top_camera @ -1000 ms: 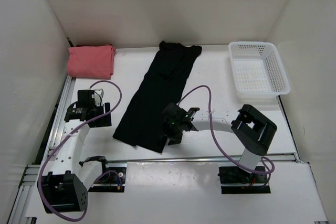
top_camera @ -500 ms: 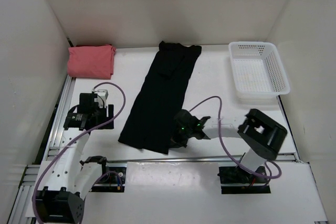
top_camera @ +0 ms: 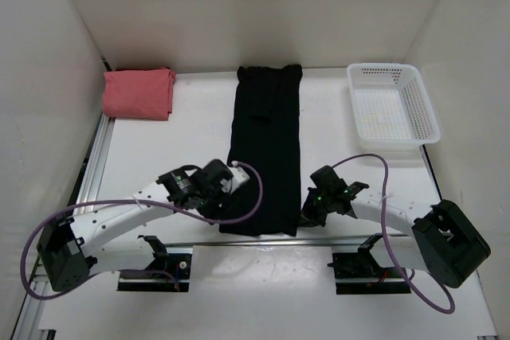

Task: Fold and stack the t-shirts
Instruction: Rotate the tshirt 90 degrees, then grab the bottom of the folded rectangular tshirt with both arms

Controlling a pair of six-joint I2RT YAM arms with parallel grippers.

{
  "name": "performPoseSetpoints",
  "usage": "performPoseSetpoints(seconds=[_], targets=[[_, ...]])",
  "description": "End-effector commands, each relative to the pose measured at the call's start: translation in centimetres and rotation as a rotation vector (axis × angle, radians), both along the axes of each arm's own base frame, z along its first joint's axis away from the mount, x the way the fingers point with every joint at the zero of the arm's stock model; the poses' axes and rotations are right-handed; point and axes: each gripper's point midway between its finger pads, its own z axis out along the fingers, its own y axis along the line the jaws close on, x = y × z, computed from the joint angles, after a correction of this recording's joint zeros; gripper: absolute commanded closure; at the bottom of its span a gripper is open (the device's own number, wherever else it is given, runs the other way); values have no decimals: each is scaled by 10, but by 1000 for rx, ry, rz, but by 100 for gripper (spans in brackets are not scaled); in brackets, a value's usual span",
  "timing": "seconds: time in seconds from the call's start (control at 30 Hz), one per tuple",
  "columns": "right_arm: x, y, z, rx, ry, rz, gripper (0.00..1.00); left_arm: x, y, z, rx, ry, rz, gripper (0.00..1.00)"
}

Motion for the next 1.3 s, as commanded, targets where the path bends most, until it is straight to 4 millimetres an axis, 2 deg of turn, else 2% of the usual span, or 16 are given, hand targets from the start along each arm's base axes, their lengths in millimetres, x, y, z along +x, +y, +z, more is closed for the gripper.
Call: performPoseSetpoints(seconds=[0.0,0.1,0.23,0.5,0.57,0.67,0.7,0.73,0.83,0.87,0.93,0.97,1.1,1.17,1.23,1.27], targets=[[-32,-27,-16,-55,68,136,100,-9,-23,1,24,-53,-120,20],[-35,-26,-14,-17,75,182,100,-33,-48,-10,-22,39,-227,20],[-33,-28,-13,-1,65,229,100,-44,-70,-15,-82,107,-279,20],[-17,-22,0,-11,-2,281,98,-31,-44,-63,5,5,-227,21],[-19,-24,-2,-20,9,291,98,-23,-39,-67,32,-51,-210,21],[-17,-23,-2,-21,6,299,98,-13,-40,-53,28,-78,-180,21],[-18,-24,-3,-25,14,299,98,2,-49,-30,-34,-86,-134,21],[-18,-27,-5,-43,15,294,98,-3,-48,-25,-51,-58,-139,21],[-14,-26,-4,-50,6,283,98,21,-54,9,-162,-117,-69,21],[-12,-25,-3,-50,8,283,98,11,-66,15,-253,-45,-105,21],[-13,-25,-4,-61,2,288,98,2,-72,9,-313,13,-132,24],[-13,-25,-4,-61,2,289,98,-2,-86,13,-371,-25,-181,26],[-13,-25,-4,-61,2,289,98,-12,-67,-17,-275,-42,-177,26],[-11,-24,-4,-57,-6,288,98,8,-59,-5,-215,-47,-101,28],[-10,-25,-5,-66,-11,285,98,10,-58,6,-185,-108,-107,40],[-9,-24,-6,-65,-12,285,98,-4,-64,-13,-209,-151,-171,40]])
